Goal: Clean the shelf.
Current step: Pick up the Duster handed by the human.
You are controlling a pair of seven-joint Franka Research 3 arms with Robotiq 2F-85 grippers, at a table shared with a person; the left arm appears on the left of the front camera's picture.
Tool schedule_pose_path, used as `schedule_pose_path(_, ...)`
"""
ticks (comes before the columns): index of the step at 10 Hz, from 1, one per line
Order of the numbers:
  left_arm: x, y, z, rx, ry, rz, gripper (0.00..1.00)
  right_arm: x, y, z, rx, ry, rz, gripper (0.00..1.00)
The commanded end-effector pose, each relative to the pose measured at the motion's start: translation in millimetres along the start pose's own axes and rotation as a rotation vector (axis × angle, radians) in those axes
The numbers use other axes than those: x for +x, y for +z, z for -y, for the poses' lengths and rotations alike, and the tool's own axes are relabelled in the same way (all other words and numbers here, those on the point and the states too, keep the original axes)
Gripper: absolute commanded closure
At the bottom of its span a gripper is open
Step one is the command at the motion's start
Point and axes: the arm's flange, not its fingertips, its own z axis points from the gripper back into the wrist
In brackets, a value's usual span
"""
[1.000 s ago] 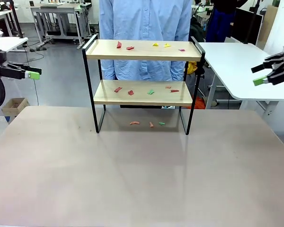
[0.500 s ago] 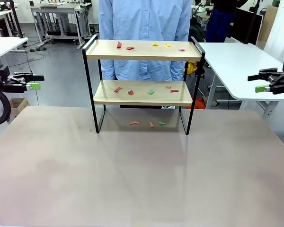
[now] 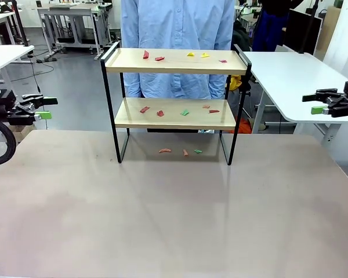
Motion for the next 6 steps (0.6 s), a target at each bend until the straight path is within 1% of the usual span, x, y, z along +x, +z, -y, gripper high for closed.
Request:
schedule_pose_path(1,2.5,0.6,-1.7,0.007,-0.047,-0.016,0.0,8.3,4.7,6.8,0.004,-0.039,0.031,0.0)
schedule_pose_path(4,4.8,4.8,-4.6,-0.01,-0.045,-0.006,0.0,7.3,7.1,6.6,-0.005,-0.039,0.035,0.0)
schedule_pose_path(5,5.5,6.4,-7.1,-0.013,-0.025,0.001,0.0,8.7,5.8,6.2,-0.001,-0.037,0.012,0.0)
schedule_pose_path(6,6.6,6.4,-8.7,-0.023,0.024,-0.017,0.0,-0.2,6.1,-1.4,-0.003,-0.019,0.006,0.0)
